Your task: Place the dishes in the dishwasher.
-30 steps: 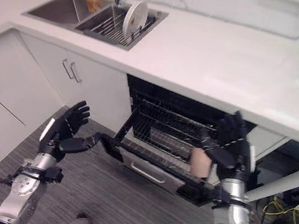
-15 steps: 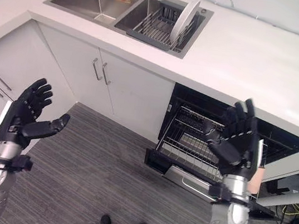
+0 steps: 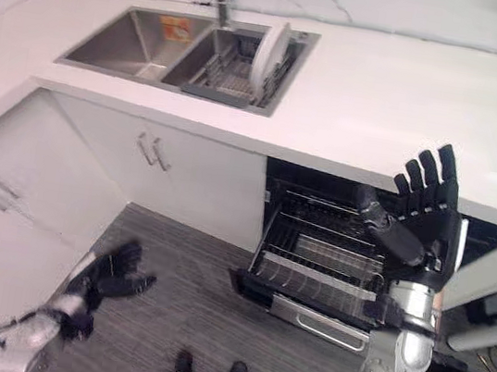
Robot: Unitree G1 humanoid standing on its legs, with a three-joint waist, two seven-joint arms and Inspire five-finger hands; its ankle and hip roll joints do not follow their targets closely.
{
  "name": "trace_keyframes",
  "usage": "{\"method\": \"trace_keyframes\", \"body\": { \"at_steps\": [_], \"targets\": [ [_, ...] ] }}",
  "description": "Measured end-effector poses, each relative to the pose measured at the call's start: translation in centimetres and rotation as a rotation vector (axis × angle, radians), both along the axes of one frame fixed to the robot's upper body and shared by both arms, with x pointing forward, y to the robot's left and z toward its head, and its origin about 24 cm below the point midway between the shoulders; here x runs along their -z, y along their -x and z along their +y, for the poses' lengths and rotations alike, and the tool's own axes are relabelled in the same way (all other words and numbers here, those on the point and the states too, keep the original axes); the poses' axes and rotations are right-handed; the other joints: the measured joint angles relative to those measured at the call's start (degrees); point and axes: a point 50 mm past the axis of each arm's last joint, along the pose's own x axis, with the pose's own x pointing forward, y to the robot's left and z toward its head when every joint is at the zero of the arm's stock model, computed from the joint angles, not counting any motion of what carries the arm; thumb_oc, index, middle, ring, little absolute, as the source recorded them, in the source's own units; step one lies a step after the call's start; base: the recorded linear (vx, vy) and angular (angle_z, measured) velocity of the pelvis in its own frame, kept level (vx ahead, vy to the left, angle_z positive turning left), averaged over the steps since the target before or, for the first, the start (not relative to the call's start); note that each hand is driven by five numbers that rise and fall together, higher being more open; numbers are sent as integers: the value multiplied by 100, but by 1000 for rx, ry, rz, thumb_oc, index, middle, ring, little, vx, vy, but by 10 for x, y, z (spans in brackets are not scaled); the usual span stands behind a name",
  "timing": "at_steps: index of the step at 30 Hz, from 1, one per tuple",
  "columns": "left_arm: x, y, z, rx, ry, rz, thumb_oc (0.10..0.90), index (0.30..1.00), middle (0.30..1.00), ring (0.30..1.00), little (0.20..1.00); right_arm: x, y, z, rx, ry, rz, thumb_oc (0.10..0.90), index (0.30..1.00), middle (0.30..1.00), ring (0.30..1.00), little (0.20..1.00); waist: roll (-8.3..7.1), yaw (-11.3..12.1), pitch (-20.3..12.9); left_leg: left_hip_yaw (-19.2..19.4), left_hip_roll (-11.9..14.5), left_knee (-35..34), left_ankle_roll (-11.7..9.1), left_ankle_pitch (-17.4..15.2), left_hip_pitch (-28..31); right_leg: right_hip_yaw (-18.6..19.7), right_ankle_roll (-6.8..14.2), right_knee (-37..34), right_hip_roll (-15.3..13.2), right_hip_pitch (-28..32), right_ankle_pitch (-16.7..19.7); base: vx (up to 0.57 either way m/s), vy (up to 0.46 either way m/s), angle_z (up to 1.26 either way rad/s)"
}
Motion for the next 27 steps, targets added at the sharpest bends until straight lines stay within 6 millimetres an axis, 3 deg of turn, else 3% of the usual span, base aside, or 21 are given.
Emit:
{"method": "trace_keyframes", "body": {
  "at_steps": [2, 3, 4, 6, 12, 16, 23, 26, 27],
  "targets": [
    [35, 42, -16, -27, 45, 216, 800, 900, 900, 900, 900, 6, 8, -3, 21, -1, 25, 800, 900, 900, 900, 900, 49, -207, -20, 274, -7, 152, 11, 90, -166, -25, -63, -337, 39, 264, 92, 182, 182, -38],
    [39, 48, -14, -95, 66, 225, 800, 900, 900, 900, 900, 11, 15, -10, 54, -5, 43, 800, 900, 900, 900, 900, 88, -246, -44, 383, -49, 116, 49, 116, -117, -51, -57, -425, 68, 393, 128, 228, 114, -13],
    [48, 54, -15, -147, 91, 282, 800, 900, 900, 900, 900, 14, 18, -12, 69, -9, 55, 800, 900, 900, 900, 900, 141, -288, -76, 331, -211, -92, 84, 191, 234, 48, 80, -441, 79, 481, 58, 178, 56, -19],
    [55, 61, -12, -227, 107, 353, 800, 900, 900, 900, 900, 17, 18, -10, 57, -14, 60, 800, 900, 900, 900, 900, 82, -337, -97, 409, -374, -208, 299, 281, 417, 207, 296, -445, -41, 555, 13, 160, 5, -28],
    [60, 69, -8, -340, 159, 435, 800, 900, 900, 900, 900, 13, 16, -5, 35, -12, 60, 800, 900, 900, 900, 900, -48, -300, -190, 660, -611, -112, 634, 44, 528, 261, 599, -705, -341, 746, 62, 115, 68, -10],
    [60, 71, -7, -321, 151, 456, 800, 900, 900, 900, 900, 1, 17, 1, 14, -4, 11, 800, 900, 900, 900, 900, -66, -328, -255, 697, -688, -94, 728, -20, 543, 275, 696, -767, -420, 796, 121, 41, 78, -4],
    [59, 69, -8, -277, 133, 457, 800, 900, 900, 900, 900, 2, 17, -1, 44, -4, 29, 800, 900, 900, 900, 900, -16, -339, -353, 751, -732, 50, 806, -121, 397, 304, 756, -827, -474, 723, 187, 25, 44, -4],
    [59, 67, -9, -268, 129, 455, 800, 900, 900, 900, 900, 4, 16, -1, 40, -3, 52, 800, 900, 900, 900, 900, 32, -332, -388, 829, -670, 154, 834, -129, 331, 153, 865, -959, -371, 721, 462, -33, 2, -15],
    [59, 67, -10, -271, 128, 457, 800, 900, 900, 900, 900, 5, 14, 1, 28, -3, 63, 800, 900, 900, 900, 900, 105, -265, -398, 844, -529, 125, 837, -121, 289, -175, 922, -965, -287, 590, 771, -60, -22, -93]
  ]
}}
